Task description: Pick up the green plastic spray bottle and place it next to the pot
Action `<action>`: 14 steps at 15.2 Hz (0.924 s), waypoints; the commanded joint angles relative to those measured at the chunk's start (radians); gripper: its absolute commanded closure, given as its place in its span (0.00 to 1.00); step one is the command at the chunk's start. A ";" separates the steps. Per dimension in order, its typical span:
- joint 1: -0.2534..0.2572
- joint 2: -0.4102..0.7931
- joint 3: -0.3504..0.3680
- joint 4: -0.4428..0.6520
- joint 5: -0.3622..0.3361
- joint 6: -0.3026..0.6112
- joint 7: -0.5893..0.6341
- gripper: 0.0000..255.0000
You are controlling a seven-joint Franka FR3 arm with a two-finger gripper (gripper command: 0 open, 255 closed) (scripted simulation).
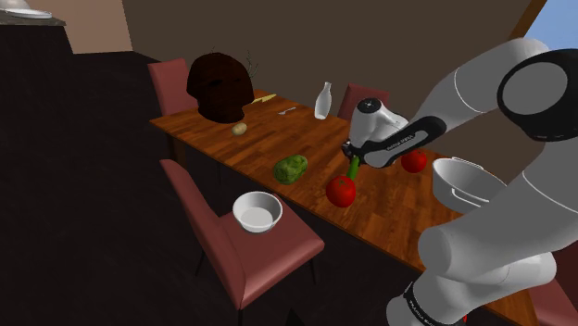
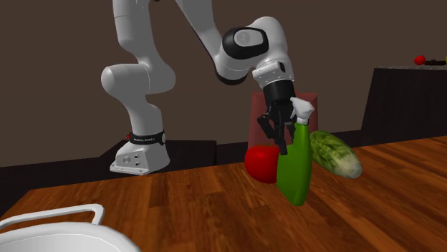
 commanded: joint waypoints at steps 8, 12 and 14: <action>0.033 -0.098 -0.013 0.017 0.166 -0.081 -0.158 1.00; 0.048 -0.134 -0.021 0.033 0.222 -0.123 -0.214 1.00; 0.056 -0.150 -0.025 0.044 0.246 -0.145 -0.239 1.00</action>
